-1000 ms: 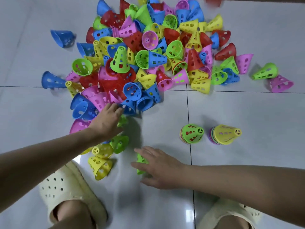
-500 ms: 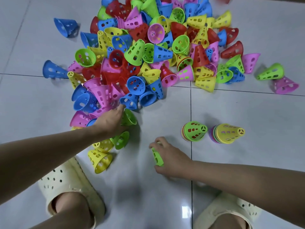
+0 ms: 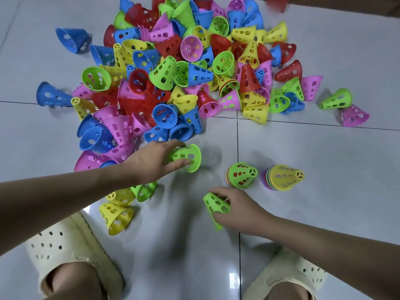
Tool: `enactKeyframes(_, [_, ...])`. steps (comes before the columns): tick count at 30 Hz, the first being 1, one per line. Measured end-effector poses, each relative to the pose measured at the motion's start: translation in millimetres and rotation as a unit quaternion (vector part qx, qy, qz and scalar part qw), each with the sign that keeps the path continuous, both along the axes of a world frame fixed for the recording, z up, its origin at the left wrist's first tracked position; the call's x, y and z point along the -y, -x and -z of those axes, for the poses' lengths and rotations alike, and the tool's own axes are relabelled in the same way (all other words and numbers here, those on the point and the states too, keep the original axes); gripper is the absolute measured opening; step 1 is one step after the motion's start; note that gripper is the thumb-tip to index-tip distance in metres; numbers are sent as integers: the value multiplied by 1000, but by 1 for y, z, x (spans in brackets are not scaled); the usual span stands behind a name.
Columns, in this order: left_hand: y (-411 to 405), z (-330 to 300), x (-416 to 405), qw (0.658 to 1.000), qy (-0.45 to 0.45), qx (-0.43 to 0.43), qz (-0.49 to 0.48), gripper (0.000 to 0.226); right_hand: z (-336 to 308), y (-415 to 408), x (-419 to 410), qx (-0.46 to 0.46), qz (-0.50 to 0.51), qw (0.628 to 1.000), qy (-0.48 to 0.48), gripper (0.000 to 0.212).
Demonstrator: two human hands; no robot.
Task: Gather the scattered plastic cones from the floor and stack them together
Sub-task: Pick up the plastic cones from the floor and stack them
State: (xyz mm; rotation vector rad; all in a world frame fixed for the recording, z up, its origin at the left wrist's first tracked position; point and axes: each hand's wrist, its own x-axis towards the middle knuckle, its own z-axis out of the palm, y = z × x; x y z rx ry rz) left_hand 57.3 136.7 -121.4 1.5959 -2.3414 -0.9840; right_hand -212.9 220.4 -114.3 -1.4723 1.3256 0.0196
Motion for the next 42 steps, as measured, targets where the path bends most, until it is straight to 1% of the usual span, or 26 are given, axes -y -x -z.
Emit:
enactKeyframes(3, [18, -17, 2, 998, -7, -53, 15, 70, -29, 16, 4, 56, 98, 994, 0, 49])
enactKeyframes(5, [32, -27, 5, 997, 7, -73, 22, 64, -45, 27, 8, 115, 154, 981, 27, 51])
enactKeyframes(7, [47, -40, 8, 994, 21, -101, 34, 58, -60, 39, 13, 156, 208, 963, 65, 52])
enactKeyframes(9, [65, -50, 10, 989, 28, -134, 51, 52, -72, 53, 18, 165, 276, 939, 121, 53])
enactKeyframes(11, [84, -55, 9, 986, 36, -154, 62, 46, -79, 69, 23, 156, 345, 907, 183, 55])
enactKeyframes(13, [103, -52, 6, 985, 44, -150, 74, 46, -81, 88, 26, 115, 379, 885, 245, 58])
enactKeyframes(16, [130, -39, 4, 985, 31, -133, 104, 47, -76, 113, 27, 28, 352, 877, 327, 64])
enactKeyframes(18, [145, -30, 5, 986, 21, -118, 115, 47, -69, 125, 27, 1, 332, 877, 348, 63])
enactKeyframes(21, [156, -15, 6, 989, 2, -81, 121, 46, -52, 134, 24, 5, 335, 881, 334, 61])
enactKeyframes(25, [158, 1, 6, 992, -26, -37, 120, 54, -33, 141, 19, -12, 312, 892, 327, 59])
enactKeyframes(31, [164, 8, 7, 989, -44, 12, 141, 48, -19, 146, 16, -51, 295, 901, 315, 59])
enactKeyframes(35, [156, 10, 12, 985, -63, 15, 160, 55, -9, 145, 11, -58, 283, 909, 299, 58])
enactKeyframes(38, [141, 8, 16, 985, -47, 21, 167, 60, -4, 147, 9, -62, 273, 911, 303, 56])
enactKeyframes(40, [127, 6, 20, 987, -36, 39, 155, 65, -2, 147, 10, -69, 274, 915, 288, 60])
enactKeyframes(42, [113, 6, 24, 988, -33, 59, 137, 68, 2, 147, 11, -81, 279, 923, 251, 71])
